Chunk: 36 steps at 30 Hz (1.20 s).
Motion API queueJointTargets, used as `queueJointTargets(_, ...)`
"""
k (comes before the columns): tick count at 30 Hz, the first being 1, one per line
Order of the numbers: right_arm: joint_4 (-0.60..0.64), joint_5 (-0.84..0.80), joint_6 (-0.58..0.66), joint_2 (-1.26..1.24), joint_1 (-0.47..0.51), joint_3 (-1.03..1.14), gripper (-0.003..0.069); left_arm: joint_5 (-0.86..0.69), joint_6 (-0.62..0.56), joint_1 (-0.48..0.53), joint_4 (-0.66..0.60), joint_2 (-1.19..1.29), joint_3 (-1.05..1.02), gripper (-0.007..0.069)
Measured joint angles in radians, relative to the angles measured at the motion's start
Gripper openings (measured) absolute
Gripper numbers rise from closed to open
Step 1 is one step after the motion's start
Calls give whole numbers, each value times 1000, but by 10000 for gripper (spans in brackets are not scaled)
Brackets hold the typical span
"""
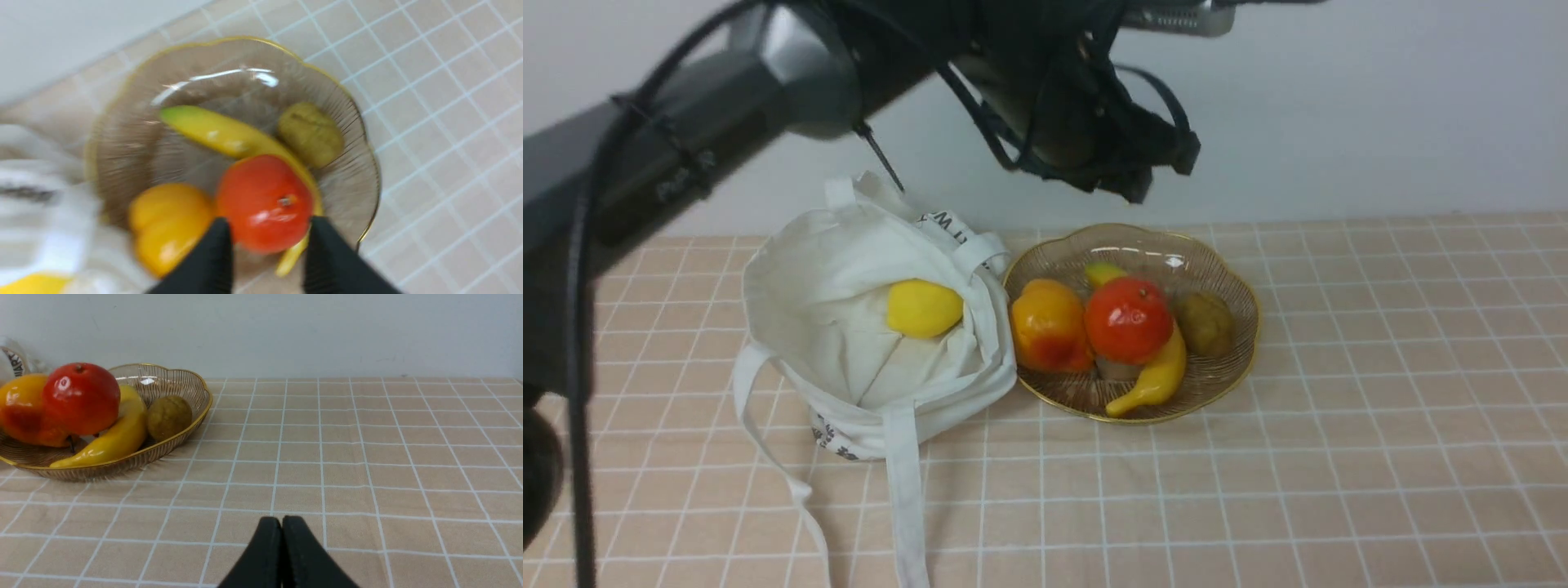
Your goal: Take the fruit out of the bag on the brown coffee tablecloth and place them on the plate.
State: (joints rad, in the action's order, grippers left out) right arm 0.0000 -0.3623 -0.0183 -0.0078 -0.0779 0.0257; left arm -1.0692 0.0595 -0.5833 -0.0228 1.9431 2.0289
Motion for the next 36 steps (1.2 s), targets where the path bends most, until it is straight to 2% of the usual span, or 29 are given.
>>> queueJointTargets(2, 0, 0, 0, 0, 0, 0, -14, -114, -32, 0, 71, -52, 56, 61)
queueJointTargets(3, 0, 0, 0, 0, 0, 0, -14, -121, -35, 0, 71, -52, 56, 54)
queueJointTargets(5, 0, 0, 0, 0, 0, 0, -14, -168, -47, 0, 164, -130, 79, 4)
queueJointTargets(11, 0, 0, 0, 0, 0, 0, -14, -185, -40, 1, 297, -303, 15, -8)
queueJointTargets(20, 0, 0, 0, 0, 0, 0, -14, -188, 47, 1, 312, -644, -381, -8)
queueJointTargets(22, 0, 0, 0, 0, 0, 0, -14, -187, 86, 1, 301, -767, -564, -8)
queueJointTargets(26, 0, 0, 0, 0, 0, 0, -14, -104, 155, 1, 290, -957, -864, -8)
queueJointTargets(29, 0, 0, 0, 0, 0, 0, -14, 16, 219, 1, 277, -1136, -1127, -8)
queueJointTargets(32, 0, 0, 0, 0, 0, 0, -14, 90, 245, 1, 265, -1249, -1281, -7)
queueJointTargets(35, 0, 0, 0, 0, 0, 0, -14, 227, 275, 1, 258, -1362, -1428, -7)
queueJointTargets(36, 0, 0, 0, 0, 0, 0, -14, 352, 304, 1, 258, -1442, -1530, -7)
